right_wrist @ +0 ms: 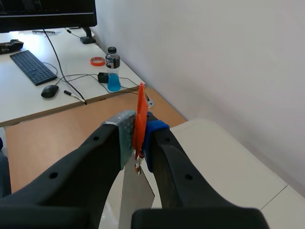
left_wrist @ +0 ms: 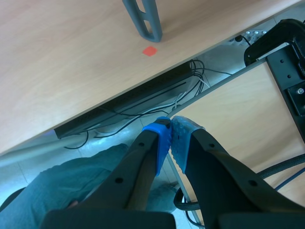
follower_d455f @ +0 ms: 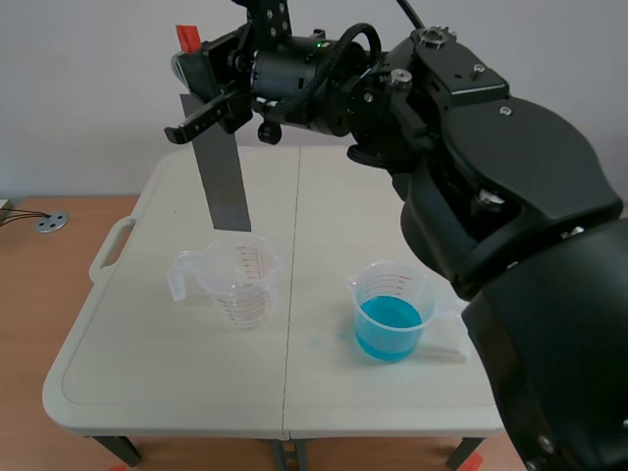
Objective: Hold the metal plate by the orange handle, dip it into the blue solution, take it out and point at it, then put the plate back in the beaker on the left.
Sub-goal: 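Put the plate into the left beaker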
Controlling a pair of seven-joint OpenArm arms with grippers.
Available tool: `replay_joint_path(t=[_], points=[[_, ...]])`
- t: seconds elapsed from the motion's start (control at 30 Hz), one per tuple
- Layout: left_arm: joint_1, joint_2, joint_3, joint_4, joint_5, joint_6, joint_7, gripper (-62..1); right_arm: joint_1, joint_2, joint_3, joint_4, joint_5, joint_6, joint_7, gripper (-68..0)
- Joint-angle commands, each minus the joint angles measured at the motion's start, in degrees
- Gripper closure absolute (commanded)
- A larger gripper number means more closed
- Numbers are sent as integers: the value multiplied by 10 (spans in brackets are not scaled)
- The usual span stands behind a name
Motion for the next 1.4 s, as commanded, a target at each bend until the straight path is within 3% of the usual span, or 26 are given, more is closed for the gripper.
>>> replay_joint_path(t=[0.0,0.67,1.37], points=[[2,-3,0,5,-3,0,-4,-21,18,-3,0,5,6,0,16,-13],[2,-3,0,5,-3,0,-5,-21,17,-3,-30,-5,-7,4,22,-13],[2,-3,0,5,-3,1,-5,-21,12,-3,-30,-80,-16,4,44,-13]])
